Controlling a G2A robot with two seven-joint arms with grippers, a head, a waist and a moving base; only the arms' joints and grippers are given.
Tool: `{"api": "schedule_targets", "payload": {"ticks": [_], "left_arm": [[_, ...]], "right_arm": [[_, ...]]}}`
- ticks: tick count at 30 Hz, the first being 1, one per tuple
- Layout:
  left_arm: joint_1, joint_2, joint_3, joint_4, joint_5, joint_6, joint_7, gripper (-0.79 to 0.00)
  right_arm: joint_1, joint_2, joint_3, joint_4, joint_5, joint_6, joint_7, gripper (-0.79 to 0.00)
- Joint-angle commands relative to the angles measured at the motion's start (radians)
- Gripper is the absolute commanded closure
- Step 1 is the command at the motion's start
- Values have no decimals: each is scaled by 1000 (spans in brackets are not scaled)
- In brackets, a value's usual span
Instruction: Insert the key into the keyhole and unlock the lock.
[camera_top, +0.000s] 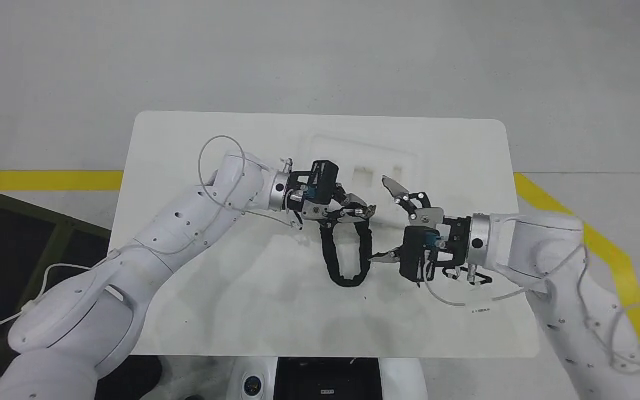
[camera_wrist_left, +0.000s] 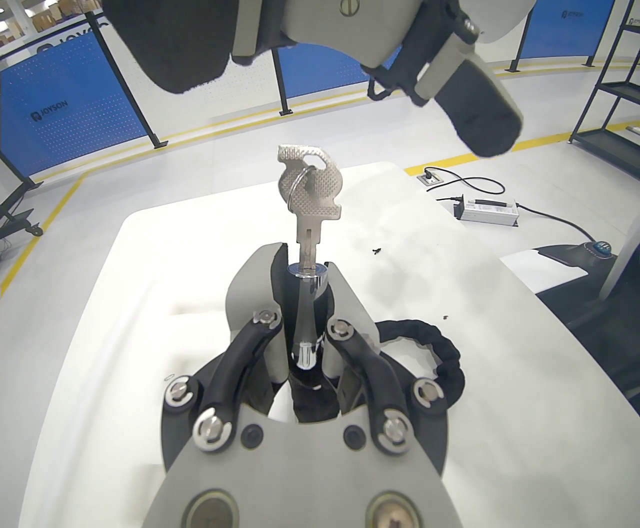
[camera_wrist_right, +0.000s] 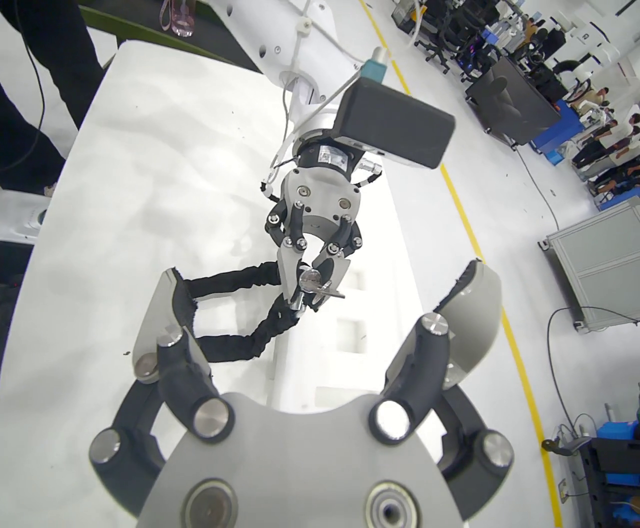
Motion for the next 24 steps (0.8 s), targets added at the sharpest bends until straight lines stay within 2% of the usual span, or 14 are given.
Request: {"api": "schedule_targets", "payload": {"ticks": [1,3,4,8,19,24], "left_arm": [[0,-2,3,-2,-3,0,-5,0],[0,-3,6,-5,-6,0,-7,0],[1,-4,7,-4,-8,0,-7,0],[1,-4,10,-4,-9,0,-7,0],[8,3,7,-10,-4,0,-1,0],[12,6,5,-16,-6,0,0,0]], "right_arm": [[9,5,-14,12,-51,0,-32,-763],[18,7,-18,14,-88,2,-57,-690],[19,7,-21,14,-101,9,-72,-588],[17,9,-28,9,-167,31,-99,-379],[-1,17,-32,5,-257,58,-171,-265],[-4,18,-32,15,-247,72,-171,-139]]}}
